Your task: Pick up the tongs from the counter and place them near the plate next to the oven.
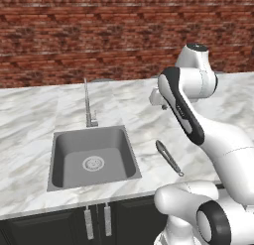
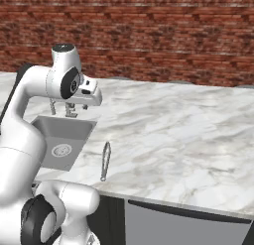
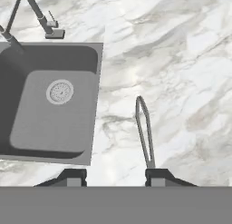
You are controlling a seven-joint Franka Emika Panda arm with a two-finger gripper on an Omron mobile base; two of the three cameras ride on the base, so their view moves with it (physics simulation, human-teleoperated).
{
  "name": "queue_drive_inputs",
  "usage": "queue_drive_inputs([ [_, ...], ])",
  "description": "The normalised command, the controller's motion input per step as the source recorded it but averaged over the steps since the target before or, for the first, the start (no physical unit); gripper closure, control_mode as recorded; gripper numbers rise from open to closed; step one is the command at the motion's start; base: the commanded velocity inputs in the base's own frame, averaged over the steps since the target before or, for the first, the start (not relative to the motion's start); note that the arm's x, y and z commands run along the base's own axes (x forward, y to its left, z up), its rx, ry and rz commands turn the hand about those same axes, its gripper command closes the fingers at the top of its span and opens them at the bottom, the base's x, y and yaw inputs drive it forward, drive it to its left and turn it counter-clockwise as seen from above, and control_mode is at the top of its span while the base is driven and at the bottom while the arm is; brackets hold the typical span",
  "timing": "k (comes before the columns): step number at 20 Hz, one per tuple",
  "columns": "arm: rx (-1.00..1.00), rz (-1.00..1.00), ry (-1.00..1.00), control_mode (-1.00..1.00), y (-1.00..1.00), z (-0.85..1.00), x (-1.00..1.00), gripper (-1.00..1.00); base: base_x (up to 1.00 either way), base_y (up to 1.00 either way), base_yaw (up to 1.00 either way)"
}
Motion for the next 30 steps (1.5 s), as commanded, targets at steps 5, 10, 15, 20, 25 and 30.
queue_drive_inputs([
  [5, -0.01, 0.03, 0.0, -1.0, 0.06, -0.08, -0.41, -1.0, 0.0, 0.0, 0.0],
  [10, -0.02, 0.22, 0.0, -1.0, 0.0, -0.87, -0.65, -1.0, 0.0, 0.0, 0.0],
  [15, -0.02, 0.24, 0.22, -1.0, -0.28, -0.95, 0.0, -1.0, 0.0, 0.0, 0.0],
  [20, -0.01, 0.03, 0.4, -1.0, -0.3, -0.76, 0.44, -1.0, 0.0, 0.0, 0.0],
  [25, -0.02, 0.0, 0.33, -1.0, -0.11, -0.61, 0.47, -1.0, 0.0, 0.0, 0.0],
  [30, 0.0, 0.0, 0.08, -1.0, -0.1, -0.41, 0.32, -1.0, 0.0, 0.0, 0.0],
])
